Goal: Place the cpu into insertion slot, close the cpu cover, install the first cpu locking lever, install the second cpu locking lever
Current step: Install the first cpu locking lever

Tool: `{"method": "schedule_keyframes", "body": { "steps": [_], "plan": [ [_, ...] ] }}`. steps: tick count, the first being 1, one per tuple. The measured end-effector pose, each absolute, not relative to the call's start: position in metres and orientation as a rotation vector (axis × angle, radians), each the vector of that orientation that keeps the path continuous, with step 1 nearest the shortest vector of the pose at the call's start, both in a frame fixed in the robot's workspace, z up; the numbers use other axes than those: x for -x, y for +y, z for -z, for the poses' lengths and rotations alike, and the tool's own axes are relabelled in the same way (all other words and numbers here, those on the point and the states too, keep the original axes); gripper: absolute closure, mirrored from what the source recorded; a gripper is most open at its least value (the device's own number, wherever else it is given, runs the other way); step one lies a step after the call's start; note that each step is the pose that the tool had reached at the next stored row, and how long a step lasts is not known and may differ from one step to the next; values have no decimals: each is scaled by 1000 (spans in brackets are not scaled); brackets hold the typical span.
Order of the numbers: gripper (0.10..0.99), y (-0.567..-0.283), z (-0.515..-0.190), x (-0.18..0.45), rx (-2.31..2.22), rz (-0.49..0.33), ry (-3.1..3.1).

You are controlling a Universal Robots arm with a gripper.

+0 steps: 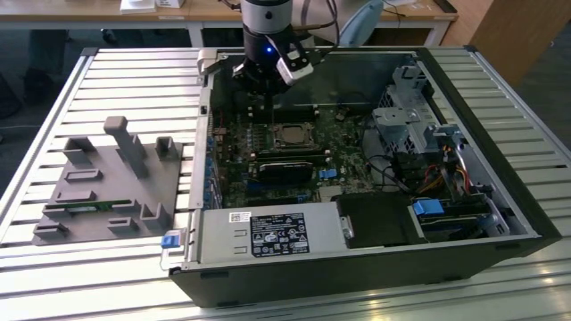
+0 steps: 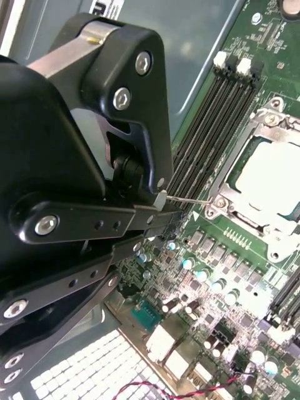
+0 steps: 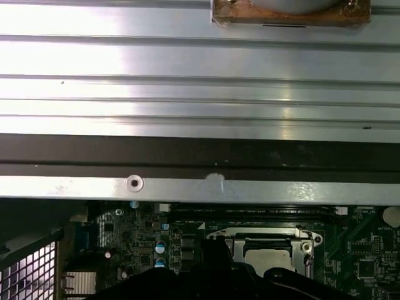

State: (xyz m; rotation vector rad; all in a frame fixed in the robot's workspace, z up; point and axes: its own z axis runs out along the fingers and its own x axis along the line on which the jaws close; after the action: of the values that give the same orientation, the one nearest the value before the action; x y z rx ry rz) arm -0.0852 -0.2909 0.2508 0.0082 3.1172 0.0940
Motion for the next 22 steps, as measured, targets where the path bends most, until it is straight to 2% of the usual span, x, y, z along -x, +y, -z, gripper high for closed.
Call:
{"method": "schedule_keyframes", "body": {
  "steps": [11,15,22],
  "plan": [
    [980,-291,-250,54,-8,-95,3127],
    [980,-291,-248,54,-7,-145,3124],
    [980,-291,-243,53,64,-146,3123]
  ]
}}
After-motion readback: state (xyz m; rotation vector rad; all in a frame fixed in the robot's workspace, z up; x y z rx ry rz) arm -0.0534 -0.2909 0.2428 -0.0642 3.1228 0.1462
